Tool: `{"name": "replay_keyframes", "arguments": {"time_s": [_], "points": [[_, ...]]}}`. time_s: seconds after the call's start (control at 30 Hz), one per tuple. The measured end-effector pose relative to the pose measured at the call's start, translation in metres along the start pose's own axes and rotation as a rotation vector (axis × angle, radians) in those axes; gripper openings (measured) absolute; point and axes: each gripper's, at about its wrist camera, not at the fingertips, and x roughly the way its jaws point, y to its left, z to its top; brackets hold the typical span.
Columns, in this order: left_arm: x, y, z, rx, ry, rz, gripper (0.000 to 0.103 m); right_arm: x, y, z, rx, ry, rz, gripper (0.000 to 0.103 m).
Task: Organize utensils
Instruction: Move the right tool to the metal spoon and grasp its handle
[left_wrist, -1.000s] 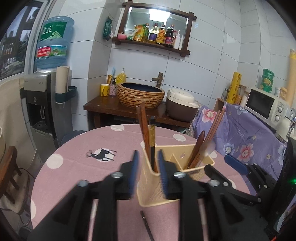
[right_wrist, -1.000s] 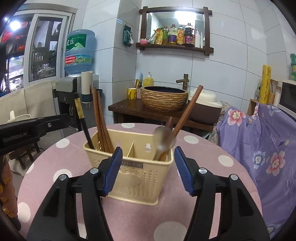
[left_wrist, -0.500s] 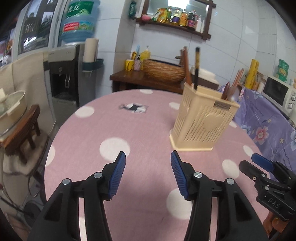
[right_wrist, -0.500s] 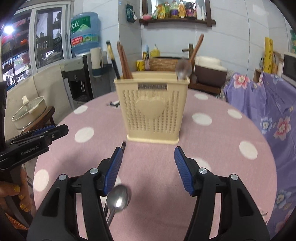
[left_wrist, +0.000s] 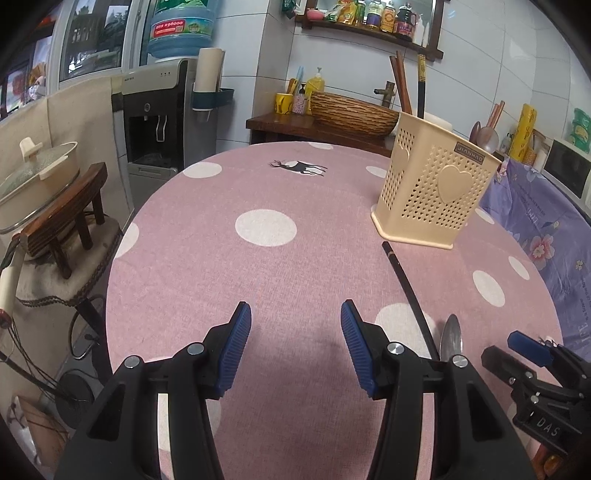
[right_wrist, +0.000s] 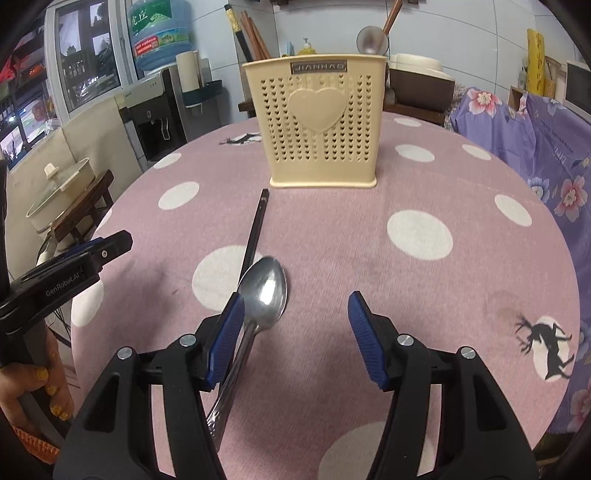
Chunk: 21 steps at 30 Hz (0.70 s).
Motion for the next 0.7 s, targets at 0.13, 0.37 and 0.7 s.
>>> {"name": "replay_keyframes", "arguments": {"time_s": [0.13,0.37,0.7], "points": [[0.000,-0.003,-0.006,0.001,0.008,-0.003,0.051,0.005,0.010,-0.006,-0.024,0.031,0.000,0.057],[-0.003,-0.004,-0.009,0.005,0.015,-0.009,0.051,0.009,0.019,-0.015,-0.046,0.066,0.002,0.041],[-0.004,-0.012,-0.009,0.018,0.017,-0.018,0.051,0.015,0.026,-0.019,-0.094,0.097,-0.031,0.016]]}}
